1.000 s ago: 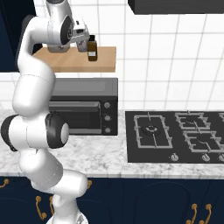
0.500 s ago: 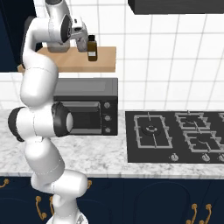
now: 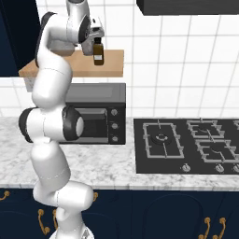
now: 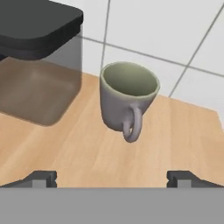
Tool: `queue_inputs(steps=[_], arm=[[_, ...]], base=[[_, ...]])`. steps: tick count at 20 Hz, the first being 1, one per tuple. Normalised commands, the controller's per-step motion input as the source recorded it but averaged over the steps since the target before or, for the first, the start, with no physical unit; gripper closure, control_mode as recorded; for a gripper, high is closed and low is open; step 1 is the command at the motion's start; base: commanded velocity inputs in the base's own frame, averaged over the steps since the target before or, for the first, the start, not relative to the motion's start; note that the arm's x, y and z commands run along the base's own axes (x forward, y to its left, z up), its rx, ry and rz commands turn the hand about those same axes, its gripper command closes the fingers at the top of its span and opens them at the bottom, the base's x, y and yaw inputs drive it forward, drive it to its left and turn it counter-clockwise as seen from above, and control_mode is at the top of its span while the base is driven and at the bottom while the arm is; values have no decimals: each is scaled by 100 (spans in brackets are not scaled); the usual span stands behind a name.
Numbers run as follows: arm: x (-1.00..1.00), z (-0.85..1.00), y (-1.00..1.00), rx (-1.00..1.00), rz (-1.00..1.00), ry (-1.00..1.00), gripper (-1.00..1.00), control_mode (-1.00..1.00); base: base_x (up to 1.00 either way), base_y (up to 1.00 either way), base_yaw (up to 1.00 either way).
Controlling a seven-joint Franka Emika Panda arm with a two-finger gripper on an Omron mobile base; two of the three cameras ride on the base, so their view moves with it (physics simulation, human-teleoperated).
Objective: Gather all objects into one cabinet and sort the glasses and bowls to opposite sides.
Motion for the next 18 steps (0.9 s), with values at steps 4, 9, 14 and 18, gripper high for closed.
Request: queue_inputs(steps=[4,9,14,18], arm=[[0,-35,2,-2,0,12,-100,-100],[-1,-39,3,-4,1,15,-100,-100],[23,-29,4,0,0,1,-100,-100],[1,-80,20,-1,0,14,-100,-100]], base=[[0,0,0],[0,0,0],[0,0,0],[0,0,0]])
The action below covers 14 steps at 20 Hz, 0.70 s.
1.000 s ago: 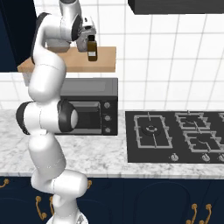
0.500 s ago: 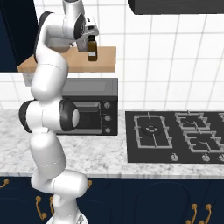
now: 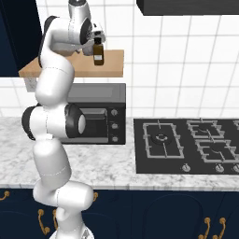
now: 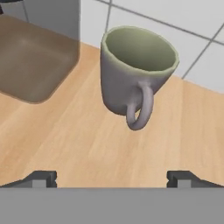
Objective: Gather all objects into one cabinet and sort the glasses and bowls to opposite sides.
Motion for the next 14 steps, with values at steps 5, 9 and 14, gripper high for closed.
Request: queue_inputs(steps=[5,9,14], arm=[[15,2,1,4,1,1,-100,-100],[41,3,16,1,0,0,-100,-100],[54,-6,36,0,0,0,-100,-100]], base=[[0,0,0],[0,0,0],[0,0,0]])
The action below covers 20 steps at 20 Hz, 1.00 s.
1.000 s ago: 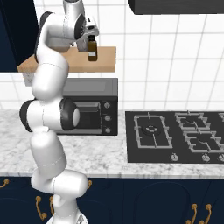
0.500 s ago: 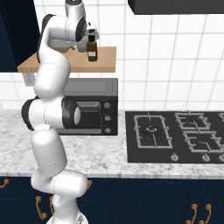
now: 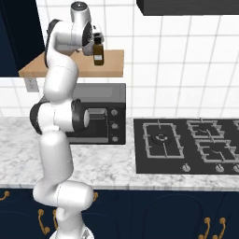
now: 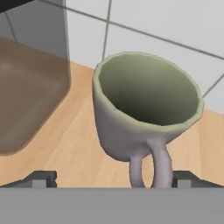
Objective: Gather all objects into one cabinet and sort the glasses and bowls to opposite sides.
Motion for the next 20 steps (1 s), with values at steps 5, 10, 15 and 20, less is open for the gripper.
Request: queue_inputs(steps=[5,10,15,20], arm=[[18,0,-4,0,1,-1,-100,-100],[20,0,-39,0,7,-7,-100,-100],[0,-28,5,-3,0,9,-100,-100],[0,-44,4,-7,0,20,-100,-100]], base=[[0,0,0],[0,0,0],[0,0,0],[0,0,0]])
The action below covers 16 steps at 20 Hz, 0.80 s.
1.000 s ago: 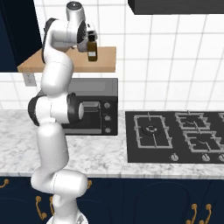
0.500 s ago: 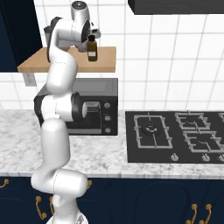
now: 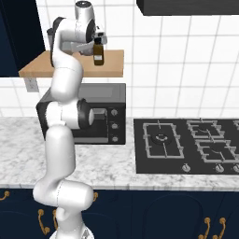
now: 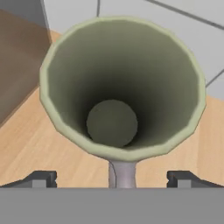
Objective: Gather all objects into one cabinet and sort the glasses and bowls to opposite sides.
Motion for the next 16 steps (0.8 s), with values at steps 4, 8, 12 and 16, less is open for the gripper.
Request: queue_inputs(steps=[4,8,12,16], arm=[[29,6,0,0,0,0,-100,-100],[25,0,0,0,0,0,-100,-100],[0,0,0,0,0,0,-100,-100],[0,-8,14,0,6,6,-100,-100]], base=[[0,0,0],[0,0,0],[0,0,0],[0,0,0]])
